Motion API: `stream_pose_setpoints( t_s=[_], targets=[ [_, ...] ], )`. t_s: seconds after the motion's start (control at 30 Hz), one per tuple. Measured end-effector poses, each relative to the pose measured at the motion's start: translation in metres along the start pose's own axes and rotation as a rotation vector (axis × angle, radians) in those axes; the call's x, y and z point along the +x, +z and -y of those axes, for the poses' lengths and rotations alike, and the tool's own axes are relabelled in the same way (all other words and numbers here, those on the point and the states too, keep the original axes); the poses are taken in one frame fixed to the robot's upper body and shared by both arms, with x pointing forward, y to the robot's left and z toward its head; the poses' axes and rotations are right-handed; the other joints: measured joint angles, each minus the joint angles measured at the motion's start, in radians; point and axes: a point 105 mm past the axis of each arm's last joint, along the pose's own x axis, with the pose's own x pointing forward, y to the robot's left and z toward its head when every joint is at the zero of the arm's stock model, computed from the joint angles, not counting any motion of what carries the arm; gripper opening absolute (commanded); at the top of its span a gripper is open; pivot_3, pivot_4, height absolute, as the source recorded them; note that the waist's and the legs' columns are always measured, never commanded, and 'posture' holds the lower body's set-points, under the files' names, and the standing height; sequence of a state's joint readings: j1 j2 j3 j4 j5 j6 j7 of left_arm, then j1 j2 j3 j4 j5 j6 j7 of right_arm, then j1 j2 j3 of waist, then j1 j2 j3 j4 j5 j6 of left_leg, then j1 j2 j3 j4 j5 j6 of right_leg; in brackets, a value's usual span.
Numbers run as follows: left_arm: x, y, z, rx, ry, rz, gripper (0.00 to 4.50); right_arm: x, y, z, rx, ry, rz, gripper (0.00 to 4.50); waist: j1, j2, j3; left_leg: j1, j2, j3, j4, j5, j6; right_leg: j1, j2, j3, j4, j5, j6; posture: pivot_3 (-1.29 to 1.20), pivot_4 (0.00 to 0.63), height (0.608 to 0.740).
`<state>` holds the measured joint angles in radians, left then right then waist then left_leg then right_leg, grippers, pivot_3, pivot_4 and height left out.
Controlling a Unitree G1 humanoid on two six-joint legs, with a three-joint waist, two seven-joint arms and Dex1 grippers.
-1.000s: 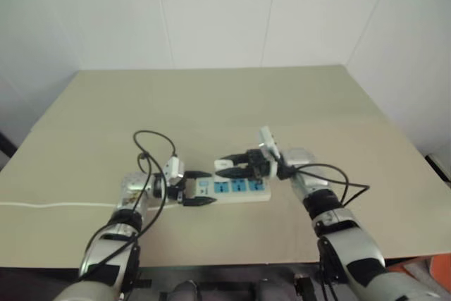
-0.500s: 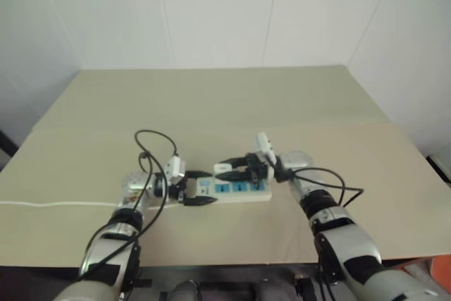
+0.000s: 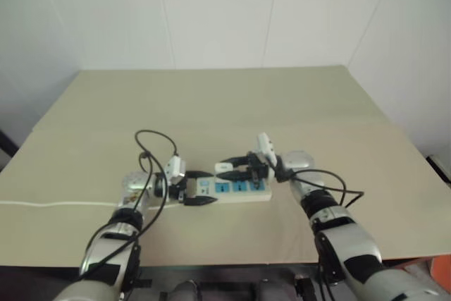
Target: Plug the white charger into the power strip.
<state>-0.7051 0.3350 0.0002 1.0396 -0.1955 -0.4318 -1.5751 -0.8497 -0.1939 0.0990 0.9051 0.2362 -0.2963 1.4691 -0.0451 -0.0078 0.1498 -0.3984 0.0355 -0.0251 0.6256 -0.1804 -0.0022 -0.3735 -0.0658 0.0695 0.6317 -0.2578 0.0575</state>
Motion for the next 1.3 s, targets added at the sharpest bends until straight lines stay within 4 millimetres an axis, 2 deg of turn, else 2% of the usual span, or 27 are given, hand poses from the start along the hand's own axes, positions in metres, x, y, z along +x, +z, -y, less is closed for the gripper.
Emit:
stream_pose_setpoints(
  t_s=[0.83, 1.3],
  targets=[
    [-0.002, -0.004, -0.002, -0.023, 0.020, -0.009, 3.28, 0.009, -0.004, 0.001, -0.040, -0.008, -0.082, 1.12, -0.001, 0.000, -0.002, 0.008, 0.000, -0.001, -0.001, 0.000, 0.000, 0.006, 0.001, 0.001, 0.001, -0.004, 0.005, 0.00, 0.150, 0.740],
    [-0.001, -0.003, -0.001, -0.021, 0.013, -0.006, 3.28, 0.011, -0.001, 0.014, 0.125, -0.006, -0.143, 1.12, 0.000, 0.000, -0.002, 0.008, 0.000, -0.001, -0.002, 0.000, 0.000, 0.005, 0.001, 0.001, 0.000, -0.004, 0.004, 0.00, 0.150, 0.740]
  ],
)
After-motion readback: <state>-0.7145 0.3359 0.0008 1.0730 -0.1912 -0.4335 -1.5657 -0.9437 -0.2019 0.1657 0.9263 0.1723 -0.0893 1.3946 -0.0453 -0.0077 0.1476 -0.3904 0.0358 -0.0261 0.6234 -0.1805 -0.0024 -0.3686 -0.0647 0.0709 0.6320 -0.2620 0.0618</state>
